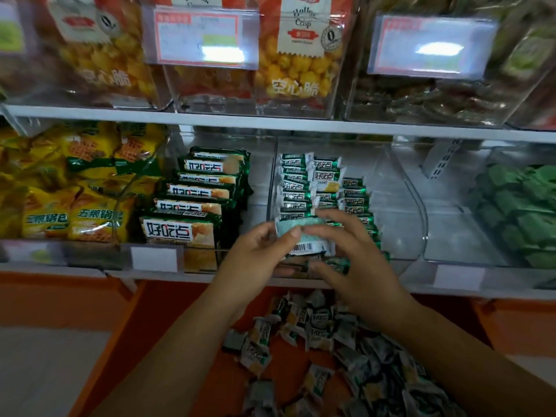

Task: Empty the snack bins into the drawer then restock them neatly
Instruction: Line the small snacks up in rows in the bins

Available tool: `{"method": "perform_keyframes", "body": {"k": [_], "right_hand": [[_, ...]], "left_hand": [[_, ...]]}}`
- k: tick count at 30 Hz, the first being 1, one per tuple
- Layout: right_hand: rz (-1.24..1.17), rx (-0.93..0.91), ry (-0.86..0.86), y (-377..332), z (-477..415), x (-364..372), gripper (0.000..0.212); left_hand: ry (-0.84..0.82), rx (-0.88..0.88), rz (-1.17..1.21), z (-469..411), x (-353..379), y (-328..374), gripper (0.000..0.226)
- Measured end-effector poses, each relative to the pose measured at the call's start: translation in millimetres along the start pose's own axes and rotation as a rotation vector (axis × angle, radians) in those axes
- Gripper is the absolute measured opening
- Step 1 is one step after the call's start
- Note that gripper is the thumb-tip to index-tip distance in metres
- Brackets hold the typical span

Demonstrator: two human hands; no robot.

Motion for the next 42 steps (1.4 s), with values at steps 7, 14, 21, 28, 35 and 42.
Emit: {"method": "perform_keyframes", "body": {"k": [7, 14, 21, 28, 35, 42], "right_hand": [[-0.296, 0.333, -0.026, 8, 9, -15, 0.024], [-0.48, 0.587, -0.068, 20, 7, -5, 0.033], [-0.574, 0.572, -0.024, 34, -7, 3, 0.024], [-0.238, 0.545, 0.285, 107, -70, -42, 0.03], [-0.073, 0.592, 0.154, 157, -128, -25, 0.028], [0.088, 0.54, 0.096, 164, -138, -7, 0.035]], "left_hand": [[-0.167, 0.15, -0.087, 7, 2, 10, 0.062], [-0.074, 0.188, -0.038, -7, -2, 2, 0.028], [0.075, 0.289, -0.202, -16, -10, 0, 0.026], [0.154, 0.324, -0.6, -43, -25, -14, 0.065], [0.142, 0.325, -0.554, -52, -27, -22, 0.057], [0.148, 0.369, -0.553, -52, -27, -21, 0.057]]}}
Point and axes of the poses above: each hand's wrist, its own z-axis away from the middle knuckle, its own x-axis out of the palm, y = z × x, the point moved 6 cm from there along -z, towards the middle knuckle, and after that the axes turned 5 degrees about x, right-handed, at the moved point
